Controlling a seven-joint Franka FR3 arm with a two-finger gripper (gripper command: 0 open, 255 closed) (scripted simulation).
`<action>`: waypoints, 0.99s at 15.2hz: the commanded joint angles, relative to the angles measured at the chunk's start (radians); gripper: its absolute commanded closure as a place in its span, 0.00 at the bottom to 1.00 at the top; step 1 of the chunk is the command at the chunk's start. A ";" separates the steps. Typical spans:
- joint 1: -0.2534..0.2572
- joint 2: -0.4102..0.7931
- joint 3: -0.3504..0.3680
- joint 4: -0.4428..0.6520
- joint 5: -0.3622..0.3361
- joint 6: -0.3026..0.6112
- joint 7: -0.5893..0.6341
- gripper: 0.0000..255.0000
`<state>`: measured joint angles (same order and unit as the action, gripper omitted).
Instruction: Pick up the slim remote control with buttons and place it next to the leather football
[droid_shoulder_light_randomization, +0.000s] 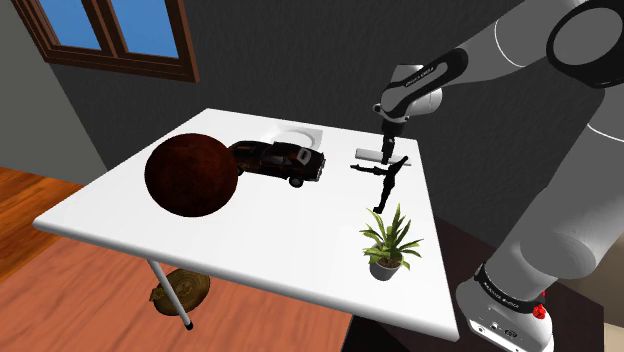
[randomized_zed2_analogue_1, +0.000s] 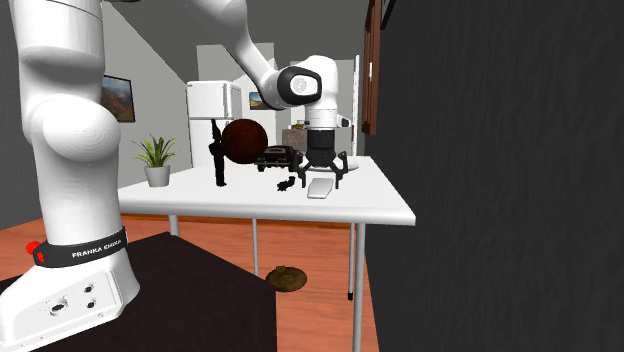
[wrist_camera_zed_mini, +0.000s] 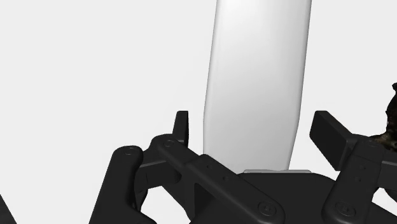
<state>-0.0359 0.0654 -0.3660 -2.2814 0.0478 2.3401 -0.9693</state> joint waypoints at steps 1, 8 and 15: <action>0.000 0.000 0.000 0.000 0.000 0.000 0.000 1.00; 0.000 0.000 0.000 0.000 0.000 0.000 0.000 1.00; 0.002 -0.045 -0.002 0.024 -0.024 -0.065 0.017 1.00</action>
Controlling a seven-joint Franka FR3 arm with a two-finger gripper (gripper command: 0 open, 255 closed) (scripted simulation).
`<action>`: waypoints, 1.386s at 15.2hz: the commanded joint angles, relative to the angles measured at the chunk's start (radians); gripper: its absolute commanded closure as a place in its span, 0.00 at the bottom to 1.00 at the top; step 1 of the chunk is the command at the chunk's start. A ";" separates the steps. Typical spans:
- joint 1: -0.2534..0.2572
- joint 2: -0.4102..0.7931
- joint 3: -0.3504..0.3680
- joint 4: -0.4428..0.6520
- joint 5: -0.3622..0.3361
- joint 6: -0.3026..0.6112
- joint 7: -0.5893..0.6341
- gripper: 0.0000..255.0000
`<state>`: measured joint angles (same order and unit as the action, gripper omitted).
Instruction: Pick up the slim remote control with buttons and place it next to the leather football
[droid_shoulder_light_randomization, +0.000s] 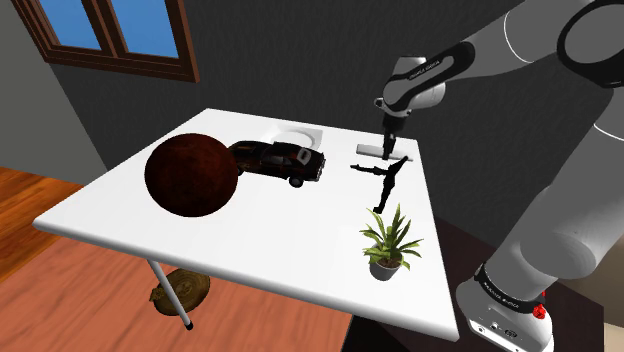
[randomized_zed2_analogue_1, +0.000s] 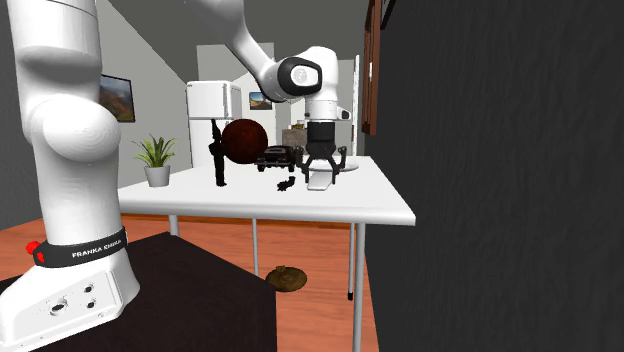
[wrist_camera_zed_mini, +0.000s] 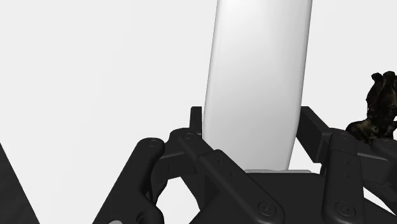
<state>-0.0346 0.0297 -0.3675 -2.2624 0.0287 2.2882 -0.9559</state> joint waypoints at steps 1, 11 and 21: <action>0.001 -0.017 0.000 0.011 -0.009 -0.027 0.007 1.00; 0.002 -0.088 0.003 0.077 -0.040 -0.160 0.031 1.00; 0.004 -0.137 0.009 0.165 -0.058 -0.293 0.046 1.00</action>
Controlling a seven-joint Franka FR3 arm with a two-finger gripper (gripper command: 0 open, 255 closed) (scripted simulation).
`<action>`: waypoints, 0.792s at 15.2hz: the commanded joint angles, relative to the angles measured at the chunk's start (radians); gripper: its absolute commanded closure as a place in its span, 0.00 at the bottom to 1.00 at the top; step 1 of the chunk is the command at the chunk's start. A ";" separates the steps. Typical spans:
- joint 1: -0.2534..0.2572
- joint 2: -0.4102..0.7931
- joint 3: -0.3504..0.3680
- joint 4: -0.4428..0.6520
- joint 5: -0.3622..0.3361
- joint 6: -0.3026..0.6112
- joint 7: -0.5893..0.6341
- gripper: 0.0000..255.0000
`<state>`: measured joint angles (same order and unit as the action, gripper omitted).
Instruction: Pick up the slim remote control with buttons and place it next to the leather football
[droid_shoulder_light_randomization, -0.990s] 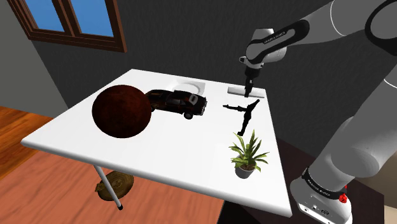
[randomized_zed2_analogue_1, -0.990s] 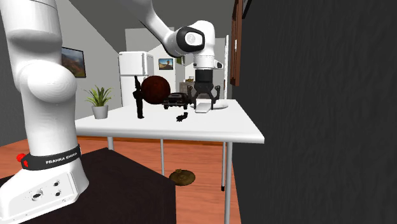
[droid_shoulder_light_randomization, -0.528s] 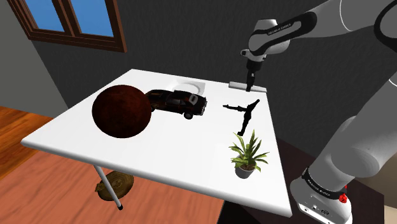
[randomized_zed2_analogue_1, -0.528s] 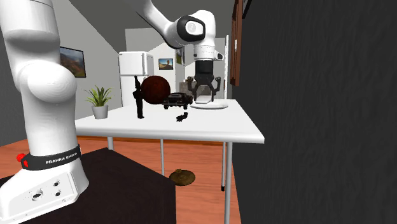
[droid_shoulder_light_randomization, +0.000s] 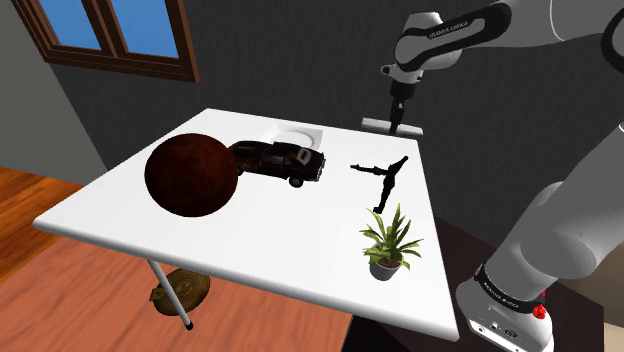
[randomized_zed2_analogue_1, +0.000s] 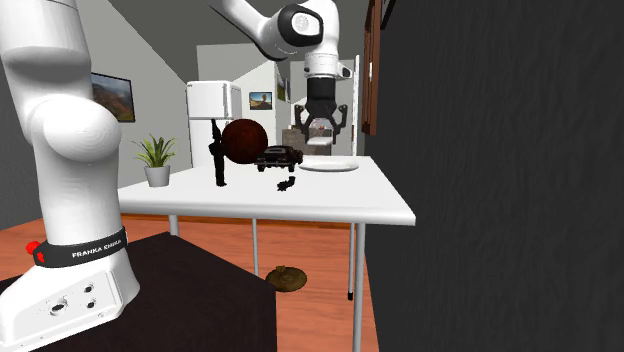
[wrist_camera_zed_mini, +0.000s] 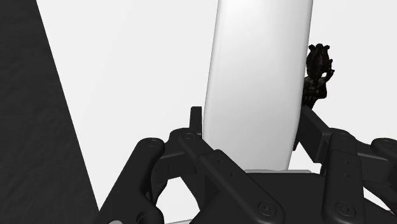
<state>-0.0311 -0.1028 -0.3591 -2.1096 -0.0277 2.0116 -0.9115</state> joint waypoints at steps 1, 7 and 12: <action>0.001 -0.008 0.001 0.023 -0.002 -0.030 0.002 1.00; 0.002 -0.024 0.005 0.087 -0.007 -0.110 0.007 1.00; 0.003 -0.032 0.007 0.146 -0.009 -0.177 0.009 1.00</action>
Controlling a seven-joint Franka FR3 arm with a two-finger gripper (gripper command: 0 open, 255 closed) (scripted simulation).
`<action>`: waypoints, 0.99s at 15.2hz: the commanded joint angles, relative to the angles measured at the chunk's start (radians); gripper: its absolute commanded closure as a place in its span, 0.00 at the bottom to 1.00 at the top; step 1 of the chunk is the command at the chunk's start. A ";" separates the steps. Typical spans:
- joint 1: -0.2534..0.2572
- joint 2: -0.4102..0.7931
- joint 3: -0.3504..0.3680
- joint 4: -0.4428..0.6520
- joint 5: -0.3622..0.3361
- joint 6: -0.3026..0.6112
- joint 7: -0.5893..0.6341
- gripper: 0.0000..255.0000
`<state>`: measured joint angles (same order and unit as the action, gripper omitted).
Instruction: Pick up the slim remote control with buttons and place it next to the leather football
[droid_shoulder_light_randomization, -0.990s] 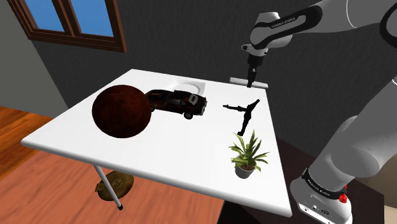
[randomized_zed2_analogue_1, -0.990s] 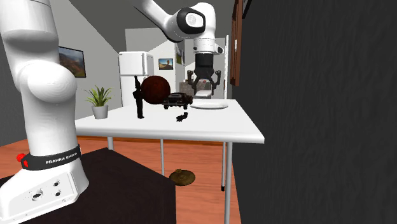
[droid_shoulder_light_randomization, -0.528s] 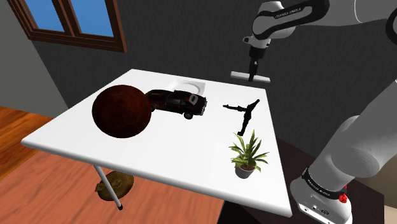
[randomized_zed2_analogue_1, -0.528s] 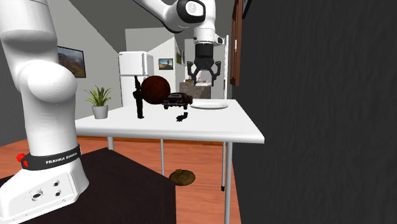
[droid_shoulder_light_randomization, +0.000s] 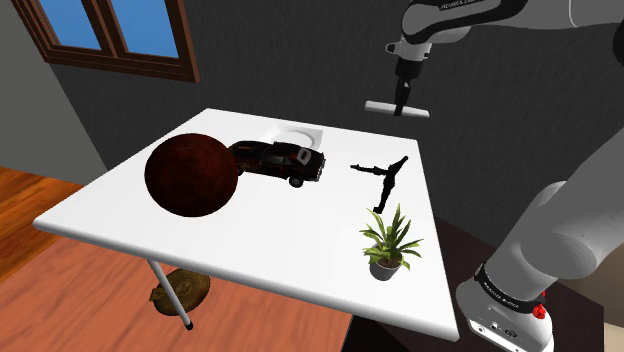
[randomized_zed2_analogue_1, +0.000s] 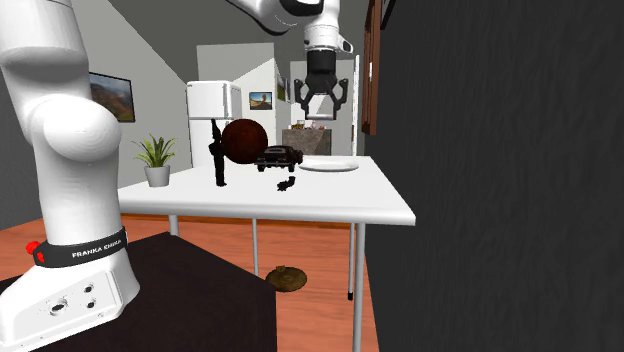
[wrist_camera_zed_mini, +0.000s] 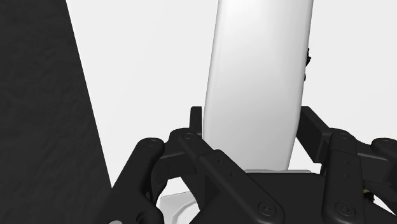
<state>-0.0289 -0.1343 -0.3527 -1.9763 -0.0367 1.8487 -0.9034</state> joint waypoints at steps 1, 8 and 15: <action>0.001 -0.001 0.001 0.026 0.000 -0.027 0.001 1.00; 0.002 0.000 0.003 0.120 0.001 -0.121 0.001 1.00; 0.004 0.012 0.004 0.228 0.006 -0.217 -0.002 1.00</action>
<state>-0.0249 -0.1260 -0.3482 -1.7650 -0.0320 1.6452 -0.9030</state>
